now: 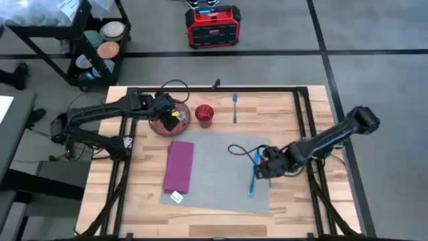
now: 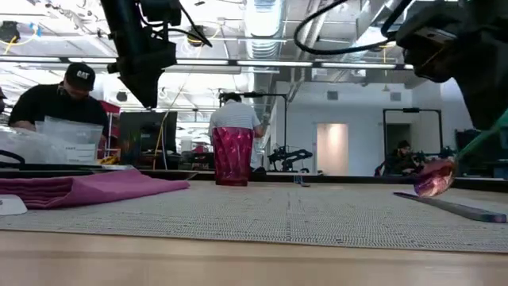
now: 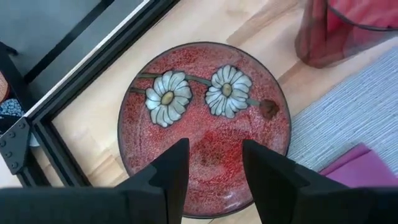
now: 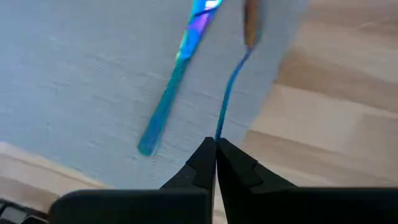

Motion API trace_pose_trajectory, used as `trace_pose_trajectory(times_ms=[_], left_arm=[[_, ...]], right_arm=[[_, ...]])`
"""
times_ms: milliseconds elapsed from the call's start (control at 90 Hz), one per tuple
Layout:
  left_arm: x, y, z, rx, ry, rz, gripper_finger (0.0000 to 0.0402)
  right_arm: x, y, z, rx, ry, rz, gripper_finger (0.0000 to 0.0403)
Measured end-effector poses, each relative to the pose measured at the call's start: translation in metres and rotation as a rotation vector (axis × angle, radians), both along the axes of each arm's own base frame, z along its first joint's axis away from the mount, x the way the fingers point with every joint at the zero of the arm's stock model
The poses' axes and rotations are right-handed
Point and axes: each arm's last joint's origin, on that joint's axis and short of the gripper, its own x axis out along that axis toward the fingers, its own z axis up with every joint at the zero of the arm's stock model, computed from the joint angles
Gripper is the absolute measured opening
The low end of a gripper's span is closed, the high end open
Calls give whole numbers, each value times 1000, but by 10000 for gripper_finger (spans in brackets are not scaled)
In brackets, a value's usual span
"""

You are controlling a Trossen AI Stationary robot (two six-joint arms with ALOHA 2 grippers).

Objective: Set table place
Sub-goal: Put the blue spoon on the gray place mat beside the blue knife

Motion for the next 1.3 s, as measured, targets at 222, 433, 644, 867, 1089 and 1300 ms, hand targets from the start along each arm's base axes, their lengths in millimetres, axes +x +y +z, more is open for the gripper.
trace_pose_trajectory(times_ms=[222,433,644,867,1089,1300], left_arm=[[0,0,0,0,-2,3,132],[0,0,0,-1,-3,5,132],[0,0,0,-2,-8,14,132],[0,0,0,-4,-13,23,132],[1,0,0,0,-15,15,132],[1,0,0,0,-13,13,132]], right_arm=[[17,8,-20,-7,-10,45,13],[7,8,-17,-20,49,-1,53],[-28,9,-3,-73,206,4,6],[-42,26,-22,-31,372,95,0],[-49,31,-49,28,399,127,0],[-57,19,-71,20,417,104,0]])
